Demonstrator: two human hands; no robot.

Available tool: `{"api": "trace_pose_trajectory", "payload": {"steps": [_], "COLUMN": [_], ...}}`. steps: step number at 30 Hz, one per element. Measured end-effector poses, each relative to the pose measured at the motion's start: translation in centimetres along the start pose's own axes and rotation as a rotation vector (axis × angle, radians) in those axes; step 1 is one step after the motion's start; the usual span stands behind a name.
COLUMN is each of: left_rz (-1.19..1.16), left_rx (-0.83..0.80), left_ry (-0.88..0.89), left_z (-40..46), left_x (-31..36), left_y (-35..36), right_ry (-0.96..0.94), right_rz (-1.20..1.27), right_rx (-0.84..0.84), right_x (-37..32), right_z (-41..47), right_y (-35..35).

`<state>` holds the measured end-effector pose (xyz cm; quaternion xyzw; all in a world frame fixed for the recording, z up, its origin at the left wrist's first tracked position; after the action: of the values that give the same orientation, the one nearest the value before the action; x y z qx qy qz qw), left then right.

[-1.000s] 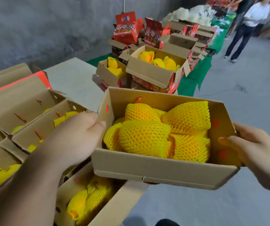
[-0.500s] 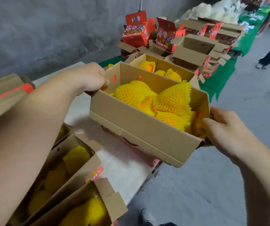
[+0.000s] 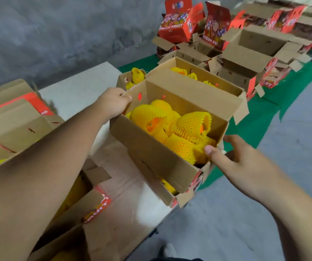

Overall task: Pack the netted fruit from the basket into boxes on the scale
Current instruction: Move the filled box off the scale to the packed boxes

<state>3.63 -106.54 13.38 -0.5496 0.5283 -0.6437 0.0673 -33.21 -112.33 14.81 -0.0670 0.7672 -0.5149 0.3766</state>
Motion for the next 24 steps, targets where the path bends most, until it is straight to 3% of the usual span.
{"api": "trace_pose_trajectory", "payload": {"steps": [4,9,14,16,19,24], "left_rz": [-0.353,-0.424,-0.462,-0.545,-0.605,-0.483], "left_rx": [0.15,0.315,0.391,0.348,0.267,0.417], "left_ry": [-0.043,0.04,0.1,0.083,-0.004,-0.205], "left_z": [-2.5,-7.9,-13.7,-15.5,-18.7,-25.3], "left_x": [-1.7,-2.7,-5.3,-6.7,-10.5,-21.3], "left_y": [0.5,2.7,3.9,4.6,5.0,1.5], "right_ry": [-0.049,-0.357,-0.512,-0.567,-0.656,-0.784], "right_rz": [-0.109,0.024,0.069,0.057,-0.01,-0.047], "right_rx": [0.174,0.376,0.281,0.227,0.154,0.109], "right_x": [0.6,-2.1,-6.4,-7.7,-9.8,-13.8], "right_z": [-0.1,-0.2,-0.3,-0.5,-0.5,-0.5], "right_y": [-1.1,-1.5,1.3,2.3,4.2,6.8]}}
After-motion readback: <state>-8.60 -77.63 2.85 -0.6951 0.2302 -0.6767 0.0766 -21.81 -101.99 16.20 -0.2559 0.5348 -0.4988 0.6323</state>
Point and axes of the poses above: each hand's wrist, its own z-axis towards the middle knuckle, its own y-axis out of the palm, x = y × z, the point moved 5 cm from there along z, towards the middle knuckle, and after that the axes turned 6 degrees about -y, right-handed, at the moved point
